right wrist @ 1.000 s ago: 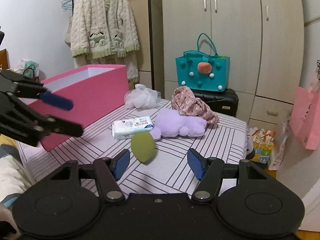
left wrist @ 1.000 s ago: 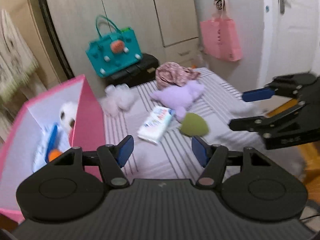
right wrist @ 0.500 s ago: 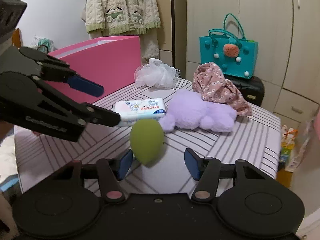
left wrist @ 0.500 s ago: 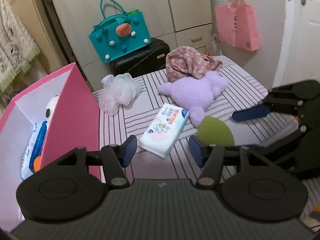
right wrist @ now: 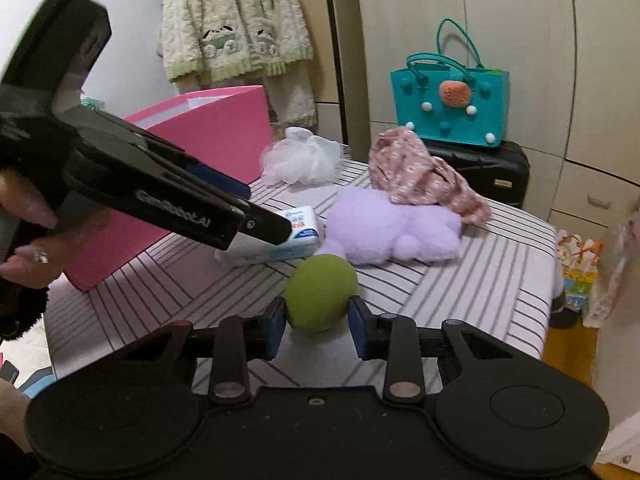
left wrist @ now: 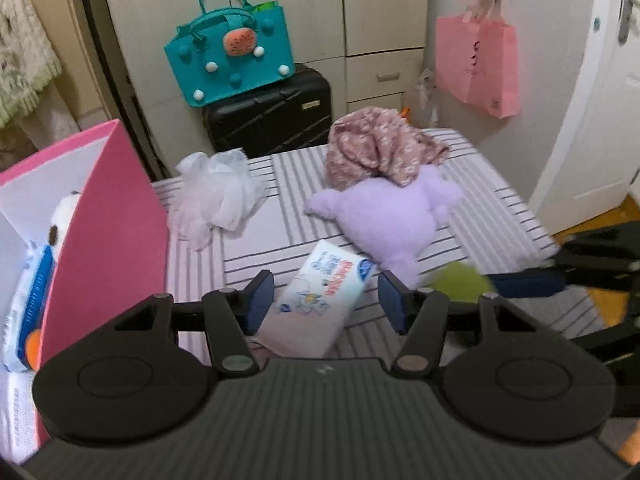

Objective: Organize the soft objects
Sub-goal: 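Grasp the white tissue pack with left tool while right tool grasps green sponge, then lift the tissue pack and green sponge and carry both toward the pink box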

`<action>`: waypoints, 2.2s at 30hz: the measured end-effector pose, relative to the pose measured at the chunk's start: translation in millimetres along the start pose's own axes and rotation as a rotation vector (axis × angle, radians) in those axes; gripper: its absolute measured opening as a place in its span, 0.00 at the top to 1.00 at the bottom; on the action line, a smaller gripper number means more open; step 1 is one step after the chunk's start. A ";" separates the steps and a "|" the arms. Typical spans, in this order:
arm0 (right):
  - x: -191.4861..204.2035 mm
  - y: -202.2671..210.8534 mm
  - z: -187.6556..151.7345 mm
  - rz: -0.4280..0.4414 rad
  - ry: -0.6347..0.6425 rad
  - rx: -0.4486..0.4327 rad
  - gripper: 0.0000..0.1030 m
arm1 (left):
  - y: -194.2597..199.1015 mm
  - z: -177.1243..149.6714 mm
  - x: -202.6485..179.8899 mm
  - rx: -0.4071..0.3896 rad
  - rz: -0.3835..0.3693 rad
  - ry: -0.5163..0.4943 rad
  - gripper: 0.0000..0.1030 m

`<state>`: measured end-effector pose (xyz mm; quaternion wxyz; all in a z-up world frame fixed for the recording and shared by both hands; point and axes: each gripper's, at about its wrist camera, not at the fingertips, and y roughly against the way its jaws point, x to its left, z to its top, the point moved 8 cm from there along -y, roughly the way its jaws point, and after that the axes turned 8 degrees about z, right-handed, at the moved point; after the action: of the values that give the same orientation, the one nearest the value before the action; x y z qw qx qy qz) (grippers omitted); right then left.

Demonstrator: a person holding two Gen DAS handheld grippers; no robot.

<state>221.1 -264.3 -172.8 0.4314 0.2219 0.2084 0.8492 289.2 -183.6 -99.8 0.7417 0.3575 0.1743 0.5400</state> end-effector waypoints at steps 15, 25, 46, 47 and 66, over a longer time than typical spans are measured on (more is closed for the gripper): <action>-12.1 3.9 -1.6 0.021 0.012 0.058 0.62 | -23.8 -4.5 2.7 0.037 0.031 0.013 0.42; -11.9 4.8 -4.6 0.018 0.005 0.044 0.59 | -33.4 -15.1 8.3 0.080 0.014 0.066 0.59; -9.8 -5.7 -4.9 -0.058 -0.103 0.019 0.59 | -22.3 -22.5 2.3 0.031 -0.003 0.061 0.62; -8.5 -4.7 -5.2 -0.058 -0.108 0.021 0.59 | -19.5 -24.2 2.2 0.034 -0.011 0.064 0.62; 40.1 28.6 -19.6 0.005 -0.185 0.112 0.58 | 59.3 -68.9 -8.6 0.031 -0.105 0.031 0.62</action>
<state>170.7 -249.8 -165.2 0.4338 0.3236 0.2142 0.8132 201.6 -158.5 -105.3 0.7606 0.3510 0.2125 0.5030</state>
